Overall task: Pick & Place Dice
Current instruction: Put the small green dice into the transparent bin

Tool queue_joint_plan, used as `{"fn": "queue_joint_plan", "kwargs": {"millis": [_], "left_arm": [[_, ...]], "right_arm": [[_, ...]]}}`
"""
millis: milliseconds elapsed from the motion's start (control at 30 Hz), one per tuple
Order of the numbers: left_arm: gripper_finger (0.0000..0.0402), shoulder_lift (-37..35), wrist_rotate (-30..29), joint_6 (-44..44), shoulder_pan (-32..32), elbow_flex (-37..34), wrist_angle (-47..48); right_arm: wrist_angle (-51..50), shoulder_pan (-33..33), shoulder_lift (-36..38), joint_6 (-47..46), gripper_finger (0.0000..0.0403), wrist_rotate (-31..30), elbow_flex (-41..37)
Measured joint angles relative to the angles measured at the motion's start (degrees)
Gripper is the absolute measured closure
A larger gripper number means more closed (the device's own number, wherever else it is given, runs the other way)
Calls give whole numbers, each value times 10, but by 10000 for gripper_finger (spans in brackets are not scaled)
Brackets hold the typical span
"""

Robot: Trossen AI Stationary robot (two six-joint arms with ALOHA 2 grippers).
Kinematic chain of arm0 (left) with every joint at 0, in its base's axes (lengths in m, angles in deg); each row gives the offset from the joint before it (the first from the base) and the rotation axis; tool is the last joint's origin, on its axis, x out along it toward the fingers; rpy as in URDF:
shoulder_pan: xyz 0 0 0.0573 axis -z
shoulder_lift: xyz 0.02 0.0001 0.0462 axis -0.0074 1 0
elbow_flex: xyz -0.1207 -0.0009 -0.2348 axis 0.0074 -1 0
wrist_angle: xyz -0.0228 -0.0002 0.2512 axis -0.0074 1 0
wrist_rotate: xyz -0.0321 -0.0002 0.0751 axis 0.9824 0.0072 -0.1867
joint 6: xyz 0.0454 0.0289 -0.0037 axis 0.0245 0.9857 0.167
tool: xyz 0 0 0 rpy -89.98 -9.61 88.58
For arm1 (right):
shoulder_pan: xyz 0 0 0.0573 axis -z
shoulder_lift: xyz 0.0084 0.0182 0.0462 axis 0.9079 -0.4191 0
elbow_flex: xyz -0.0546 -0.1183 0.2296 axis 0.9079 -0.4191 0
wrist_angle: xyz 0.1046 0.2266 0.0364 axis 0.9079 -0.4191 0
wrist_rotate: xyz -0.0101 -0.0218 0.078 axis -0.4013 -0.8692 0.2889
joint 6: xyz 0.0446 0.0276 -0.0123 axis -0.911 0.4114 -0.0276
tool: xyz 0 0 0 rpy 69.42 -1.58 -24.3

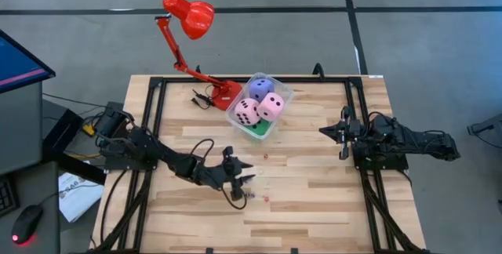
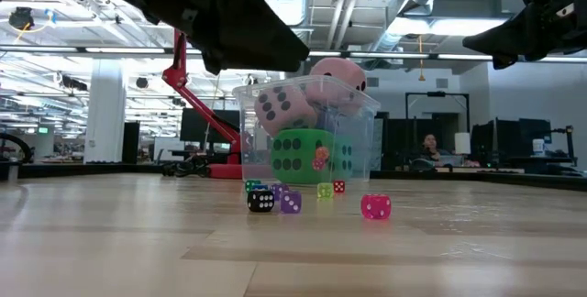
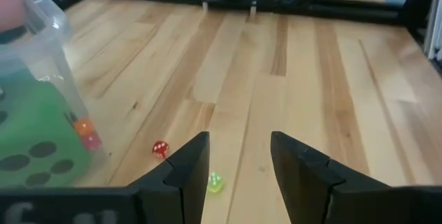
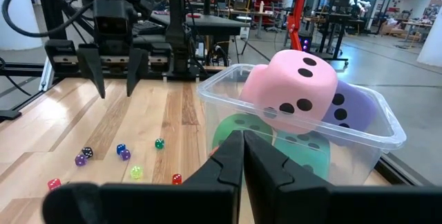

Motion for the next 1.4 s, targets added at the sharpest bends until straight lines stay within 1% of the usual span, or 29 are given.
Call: {"fn": "queue_joint_plan", "kwargs": {"millis": [333,400,600,767,867,967,1100,1300,1400], "left_arm": [[257,0,1,-2,2,0,38],[257,0,1,-26,2,0,51],[257,0,4,-153,11,0,131],[257,0,9,-179,30,-1,190],[257,0,-1,-188,39,-19,187],[257,0,-22,-239,40,-50,172],[257,0,-27,-298,38,-91,151],[257,0,-46,-300,30,-138,69],[257,3,-55,-300,24,-149,47]], "right_arm": [[0,0,0,0,394,0,0],[0,0,0,0,394,0,0],[0,0,0,0,394,0,0],[0,0,0,2,394,0,0],[0,0,0,2,394,0,0],[0,0,0,1,394,0,0],[0,0,0,1,394,0,0],[0,0,0,0,394,0,0],[0,0,0,0,394,0,0]]}}
